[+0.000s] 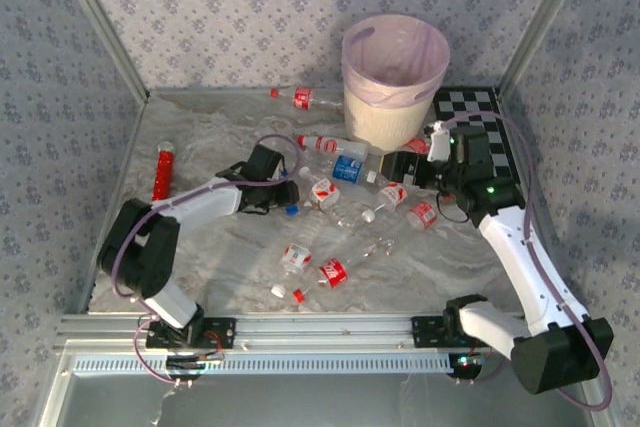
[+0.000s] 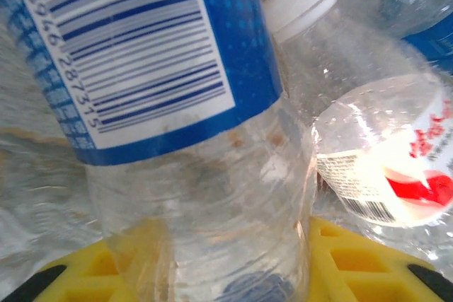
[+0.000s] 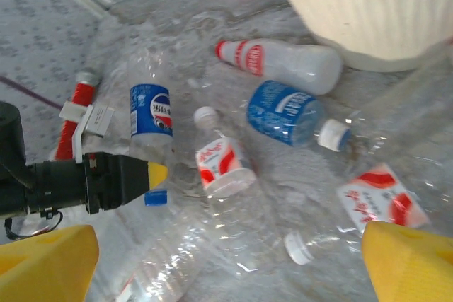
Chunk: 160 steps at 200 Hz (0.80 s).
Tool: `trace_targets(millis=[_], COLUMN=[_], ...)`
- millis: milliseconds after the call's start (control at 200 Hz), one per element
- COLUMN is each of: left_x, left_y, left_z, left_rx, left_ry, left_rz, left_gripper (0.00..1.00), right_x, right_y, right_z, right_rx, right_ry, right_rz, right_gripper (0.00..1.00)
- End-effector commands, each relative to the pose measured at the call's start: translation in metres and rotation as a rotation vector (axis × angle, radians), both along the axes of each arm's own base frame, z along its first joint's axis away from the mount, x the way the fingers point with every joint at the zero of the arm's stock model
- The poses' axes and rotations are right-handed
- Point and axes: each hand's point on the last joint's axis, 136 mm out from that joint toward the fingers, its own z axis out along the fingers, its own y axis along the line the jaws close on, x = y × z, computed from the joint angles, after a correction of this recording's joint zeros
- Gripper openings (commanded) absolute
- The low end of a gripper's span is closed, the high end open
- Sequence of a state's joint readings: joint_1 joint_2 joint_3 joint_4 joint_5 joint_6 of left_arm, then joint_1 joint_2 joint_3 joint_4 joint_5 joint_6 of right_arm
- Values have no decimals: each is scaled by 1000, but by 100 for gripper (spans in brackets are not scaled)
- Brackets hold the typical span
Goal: Put the plastic bottles in the bin
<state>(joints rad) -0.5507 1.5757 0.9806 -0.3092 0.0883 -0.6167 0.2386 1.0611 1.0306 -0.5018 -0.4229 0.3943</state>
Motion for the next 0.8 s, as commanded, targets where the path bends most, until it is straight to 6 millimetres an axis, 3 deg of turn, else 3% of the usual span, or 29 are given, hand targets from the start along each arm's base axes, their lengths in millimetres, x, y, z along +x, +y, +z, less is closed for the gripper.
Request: trace_targets(millis=[0,130,355,625,795], left_x=[-4,-16,-66,-86,-92], left_y=[21,13,-49,-69,-75], left_z=[33,66,113,126,128], left_rx=[102,69,-135,-203,-225], left_ry=[-61,-129,-276,-327,-331], left_rz=[-56,-188,-573,-702,-748], left_gripper=[39,37,35,35,35], right_x=[4,15,37,61,70], right_y=[28,60,114,138,145], right_z=[13,13,20,13,17], right_rx=[90,128,205,241,269], right_ry=[-19,-10,4,51,57], right_rz=[73,130,219,264,285], right_gripper=[98,98,98,100,94])
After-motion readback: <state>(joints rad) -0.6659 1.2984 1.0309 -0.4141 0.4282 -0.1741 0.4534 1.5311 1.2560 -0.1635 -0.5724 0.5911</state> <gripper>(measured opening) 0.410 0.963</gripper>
